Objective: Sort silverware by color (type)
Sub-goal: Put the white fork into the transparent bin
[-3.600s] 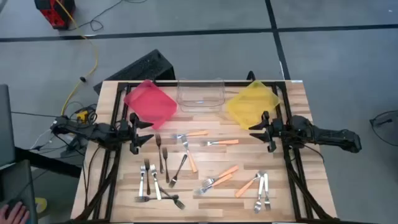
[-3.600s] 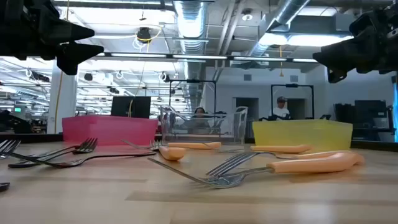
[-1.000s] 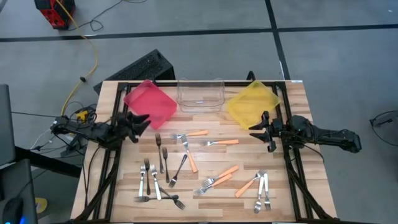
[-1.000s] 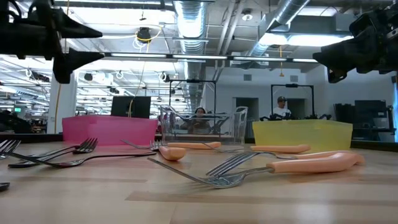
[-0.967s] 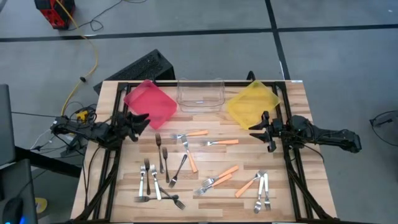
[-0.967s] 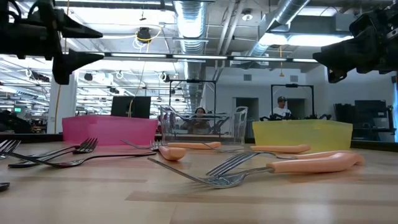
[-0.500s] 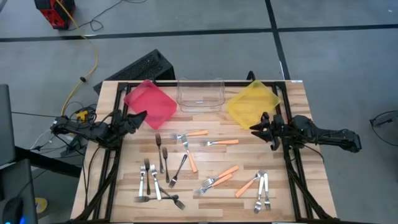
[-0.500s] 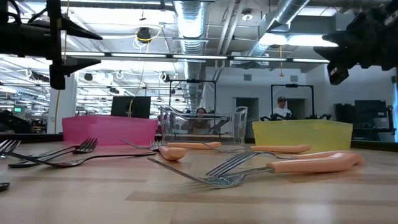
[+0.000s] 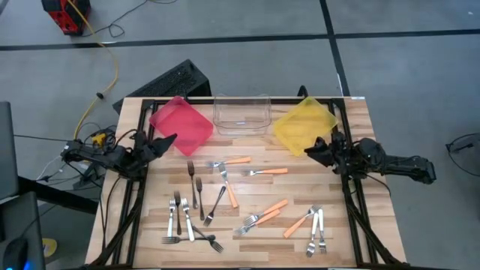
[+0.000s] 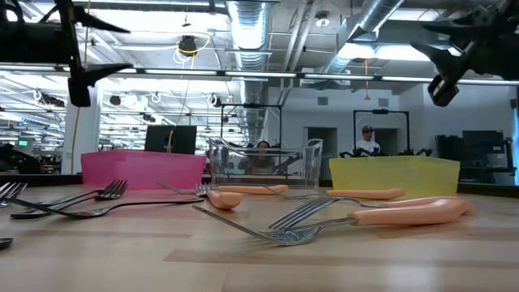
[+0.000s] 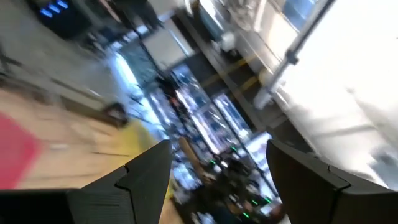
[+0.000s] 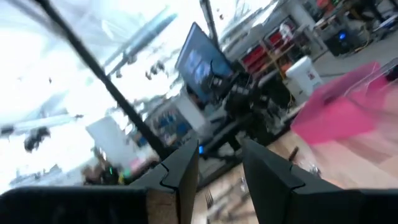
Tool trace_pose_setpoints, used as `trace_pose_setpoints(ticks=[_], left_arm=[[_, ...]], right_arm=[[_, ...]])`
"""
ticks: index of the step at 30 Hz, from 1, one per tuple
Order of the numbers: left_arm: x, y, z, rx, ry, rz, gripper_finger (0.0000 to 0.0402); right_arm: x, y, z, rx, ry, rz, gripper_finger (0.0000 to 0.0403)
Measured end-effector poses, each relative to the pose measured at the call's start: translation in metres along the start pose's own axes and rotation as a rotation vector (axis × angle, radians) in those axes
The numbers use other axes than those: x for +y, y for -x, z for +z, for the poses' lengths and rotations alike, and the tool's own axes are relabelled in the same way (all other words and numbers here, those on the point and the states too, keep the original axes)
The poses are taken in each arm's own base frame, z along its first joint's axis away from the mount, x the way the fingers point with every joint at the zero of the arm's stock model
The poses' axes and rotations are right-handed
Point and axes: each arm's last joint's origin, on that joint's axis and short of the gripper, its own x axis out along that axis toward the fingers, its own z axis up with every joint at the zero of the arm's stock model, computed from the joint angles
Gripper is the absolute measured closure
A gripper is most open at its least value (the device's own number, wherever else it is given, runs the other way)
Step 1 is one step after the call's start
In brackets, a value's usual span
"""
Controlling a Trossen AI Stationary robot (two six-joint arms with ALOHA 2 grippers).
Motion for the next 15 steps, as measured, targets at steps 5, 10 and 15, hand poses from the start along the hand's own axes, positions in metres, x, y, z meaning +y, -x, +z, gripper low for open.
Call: trace_pose_setpoints(ticks=[5, 10, 15], left_arm=[[-0.016, -0.001, 0.007, 0.076, -0.009, -0.114, 0.0155], [-0.042, -0.006, 0.023, 0.094, -0.056, -0.183, 0.0155], [-0.074, -0.017, 0.036, 0.104, -0.15, -0.204, 0.0155]], right_arm=[[0.005, 0.0, 0.009, -0.117, -0.026, -0.009, 0.0253], [0.027, 0.002, 0.035, -0.224, 0.107, 0.009, 0.0253], [0.053, 0.0, 0.064, -0.258, 0.271, -0.021, 0.0253]])
